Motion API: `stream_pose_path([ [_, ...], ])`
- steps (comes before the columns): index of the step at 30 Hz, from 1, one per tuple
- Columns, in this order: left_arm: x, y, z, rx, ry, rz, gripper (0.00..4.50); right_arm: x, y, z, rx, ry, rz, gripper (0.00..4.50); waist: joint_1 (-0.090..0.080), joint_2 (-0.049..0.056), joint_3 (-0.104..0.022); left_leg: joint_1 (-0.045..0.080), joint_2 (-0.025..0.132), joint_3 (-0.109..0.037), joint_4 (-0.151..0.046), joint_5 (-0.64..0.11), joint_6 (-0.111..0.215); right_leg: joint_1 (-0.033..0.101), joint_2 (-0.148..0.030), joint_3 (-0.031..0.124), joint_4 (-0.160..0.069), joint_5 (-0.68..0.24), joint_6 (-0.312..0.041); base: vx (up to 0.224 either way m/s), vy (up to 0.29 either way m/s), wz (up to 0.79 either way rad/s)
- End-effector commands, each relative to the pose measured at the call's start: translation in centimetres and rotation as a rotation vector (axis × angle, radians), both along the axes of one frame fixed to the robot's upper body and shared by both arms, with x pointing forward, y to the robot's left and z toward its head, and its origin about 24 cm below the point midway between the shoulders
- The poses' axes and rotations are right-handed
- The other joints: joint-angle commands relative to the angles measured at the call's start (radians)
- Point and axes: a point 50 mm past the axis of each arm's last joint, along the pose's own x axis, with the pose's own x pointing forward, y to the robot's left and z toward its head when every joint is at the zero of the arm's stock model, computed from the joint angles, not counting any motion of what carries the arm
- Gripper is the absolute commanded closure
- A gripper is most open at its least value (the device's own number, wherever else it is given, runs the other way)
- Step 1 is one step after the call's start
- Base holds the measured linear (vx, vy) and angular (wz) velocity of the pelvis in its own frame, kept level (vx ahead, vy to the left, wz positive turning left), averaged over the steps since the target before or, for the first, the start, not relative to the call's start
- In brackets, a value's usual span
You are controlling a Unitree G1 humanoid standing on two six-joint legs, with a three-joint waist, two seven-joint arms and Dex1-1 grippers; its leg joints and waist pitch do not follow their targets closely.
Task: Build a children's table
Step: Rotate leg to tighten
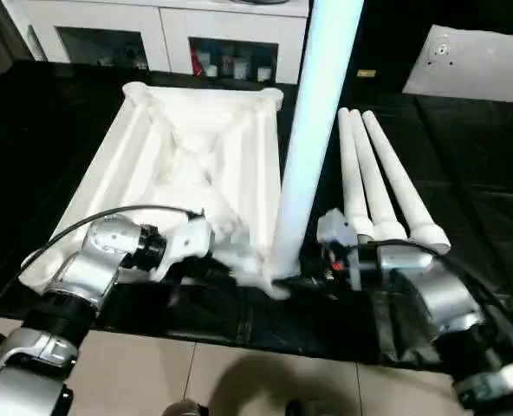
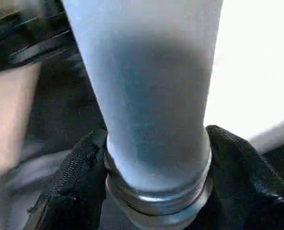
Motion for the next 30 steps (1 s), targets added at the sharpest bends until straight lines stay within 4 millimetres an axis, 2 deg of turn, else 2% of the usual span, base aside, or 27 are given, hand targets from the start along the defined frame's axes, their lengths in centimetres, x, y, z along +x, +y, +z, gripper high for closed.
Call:
stream_pose_path([
  [1, 0.2, -3.2, -0.2, -0.075, -0.018, 0.098, 4.50, 0.0, 2.8, -0.3, 0.019, 0.009, -0.097, 1.77, -0.009, -0.002, -0.049, 0.000, 0.044, -0.013, -0.081, -0.235, -0.004, 0.047, -0.069, 0.039, -0.085, -0.368, -0.203, 0.000, 0.000, 0.00],
  [2, 0.2, -4.0, -0.1, -0.095, -0.029, 0.145, 4.50, 0.1, 3.6, -0.6, 0.036, 0.031, -0.165, 1.77, -0.016, -0.002, -0.049, -0.002, 0.044, -0.015, -0.083, -0.241, -0.015, 0.045, -0.069, 0.039, -0.086, -0.393, -0.187, 0.000, 0.000, 0.00],
  [3, 0.1, -4.3, -0.2, -0.106, -0.021, 0.169, 4.50, 0.1, 4.1, -0.6, 0.049, 0.046, -0.190, 1.78, -0.020, -0.003, -0.047, 0.000, 0.043, -0.015, -0.082, -0.250, -0.013, 0.040, -0.067, 0.040, -0.091, -0.407, -0.182, 0.000, 0.000, 0.00],
  [4, 0.1, -4.6, -0.2, -0.114, -0.013, 0.187, 4.50, 0.1, 4.5, -0.7, 0.060, 0.058, -0.209, 1.78, -0.026, 0.000, -0.050, 0.002, 0.041, -0.015, -0.079, -0.257, -0.008, 0.040, -0.067, 0.041, -0.093, -0.403, -0.178, 0.000, 0.000, 0.00],
  [5, 0.0, -5.1, -0.3, -0.127, -0.011, 0.226, 4.50, 0.1, 5.3, -0.7, 0.076, 0.077, -0.235, 1.78, -0.028, -0.002, -0.048, 0.001, 0.039, -0.013, -0.078, -0.259, 0.002, 0.037, -0.064, 0.043, -0.095, -0.400, -0.177, 0.000, 0.000, 0.00],
  [6, 0.1, -5.5, -0.3, -0.133, -0.020, 0.266, 4.50, 0.0, 6.2, -0.8, 0.069, 0.087, -0.246, 1.78, -0.029, 0.002, -0.047, 0.000, 0.038, -0.014, -0.079, -0.259, 0.006, 0.037, -0.065, 0.043, -0.097, -0.405, -0.174, 0.000, 0.000, 0.00],
  [7, 0.0, -5.8, -0.4, -0.139, -0.022, 0.305, 4.50, 0.0, 7.0, -0.8, 0.059, 0.092, -0.260, 1.78, -0.031, -0.001, -0.048, -0.004, 0.038, -0.016, -0.082, -0.251, 0.008, 0.039, -0.063, 0.041, -0.097, -0.403, -0.166, 0.000, 0.000, 0.00],
  [9, 0.2, -6.6, -0.2, -0.159, -0.041, 0.400, 4.50, -0.1, 8.8, -0.3, 0.099, 0.085, -0.277, 1.78, -0.034, 0.001, -0.049, -0.002, 0.039, -0.014, -0.081, -0.242, 0.008, 0.037, -0.062, 0.042, -0.096, -0.386, -0.168, 0.000, 0.000, 0.00],
  [10, 0.2, -6.8, -0.2, -0.165, -0.043, 0.426, 4.50, -0.2, 9.4, 0.0, 0.123, 0.082, -0.285, 1.43, -0.036, -0.002, -0.050, -0.003, 0.041, -0.013, -0.081, -0.230, 0.011, 0.038, -0.062, 0.043, -0.095, -0.365, -0.172, 0.000, 0.000, 0.00],
  [12, 0.1, -7.2, 0.0, -0.169, -0.046, 0.450, 4.50, -0.2, 9.9, 0.3, 0.153, 0.072, -0.298, 1.08, -0.034, 0.000, -0.054, -0.005, 0.039, -0.013, -0.079, -0.200, 0.022, 0.042, -0.062, 0.043, -0.091, -0.308, -0.182, 0.000, 0.000, 0.00],
  [14, 0.0, -7.1, 0.1, -0.153, -0.055, 0.447, 4.50, -0.2, 9.6, 0.4, 0.160, 0.066, -0.317, 0.97, -0.032, 0.000, -0.060, -0.008, 0.036, -0.009, -0.075, -0.154, 0.046, 0.047, -0.060, 0.042, -0.084, -0.213, -0.199, 0.000, 0.000, 0.00],
  [17, -0.1, -6.1, -0.2, -0.097, -0.072, 0.420, 4.50, -0.1, 7.9, 0.3, 0.146, 0.036, -0.333, 0.61, -0.029, 0.002, -0.061, -0.010, 0.036, -0.007, -0.072, -0.110, 0.071, 0.050, -0.059, 0.041, -0.078, -0.121, -0.218, 0.000, 0.000, 0.00],
  [19, -0.1, -4.8, -0.4, -0.065, -0.070, 0.399, 4.50, 0.0, 5.7, 0.3, 0.123, 0.007, -0.344, 0.48, -0.027, 0.007, -0.061, -0.008, 0.037, -0.008, -0.074, -0.116, 0.075, 0.051, -0.059, 0.039, -0.078, -0.115, -0.223, 0.000, 0.000, 0.00],
  [20, -0.1, -4.8, -0.4, -0.065, -0.070, 0.399, 4.50, 0.0, 5.7, 0.3, 0.123, 0.007, -0.344, 0.22, -0.024, 0.007, -0.062, -0.006, 0.038, -0.008, -0.073, -0.118, 0.077, 0.053, -0.058, 0.039, -0.078, -0.107, -0.226, 0.000, 0.000, 0.00],
  [23, -0.1, -3.6, -0.3, -0.041, -0.072, 0.357, 4.50, 0.0, 3.4, 0.2, 0.087, -0.027, -0.321, 0.09, -0.024, 0.007, -0.060, -0.007, 0.038, -0.008, -0.073, -0.134, 0.076, 0.055, -0.060, 0.038, -0.079, -0.117, -0.228, 0.000, 0.000, 0.00],
  [24, -0.1, -3.6, -0.3, -0.041, -0.072, 0.354, 4.50, 0.0, 3.3, 0.2, 0.086, -0.029, -0.320, 0.09, -0.025, 0.005, -0.059, -0.008, 0.038, -0.008, -0.073, -0.138, 0.076, 0.056, -0.060, 0.039, -0.079, -0.123, -0.227, 0.000, 0.000, 0.00],
  [26, 0.0, -2.7, 0.0, -0.049, -0.078, 0.277, 4.50, -0.1, 1.0, 0.5, 0.055, -0.060, -0.272, 0.04, -0.023, 0.004, -0.059, -0.007, 0.036, -0.007, -0.073, -0.156, 0.077, 0.054, -0.061, 0.040, -0.085, -0.171, -0.219, 0.000, 0.000, 0.00],
  [28, -0.1, -2.4, 0.0, -0.050, -0.078, 0.246, 4.50, -0.2, 0.4, 0.6, 0.044, -0.069, -0.250, 0.04, -0.025, 0.004, -0.059, -0.009, 0.037, -0.008, -0.074, -0.156, 0.074, 0.055, -0.061, 0.039, -0.084, -0.178, -0.218, 0.000, 0.000, 0.00],
  [29, -0.3, -2.0, 0.0, -0.034, -0.071, 0.182, 4.50, -0.1, -0.5, 0.9, 0.024, -0.081, -0.211, 0.04, -0.023, 0.009, -0.059, -0.006, 0.037, -0.009, -0.074, -0.159, 0.074, 0.053, -0.061, 0.038, -0.086, -0.181, -0.220, 0.000, 0.000, 0.00],
  [30, -0.3, -2.0, 0.0, -0.034, -0.071, 0.182, 4.50, -0.1, -0.5, 0.9, 0.024, -0.081, -0.211, 0.04, -0.024, 0.007, -0.060, -0.006, 0.037, -0.008, -0.073, -0.162, 0.076, 0.053, -0.061, 0.038, -0.087, -0.185, -0.219, 0.000, 0.000, 0.00],
])
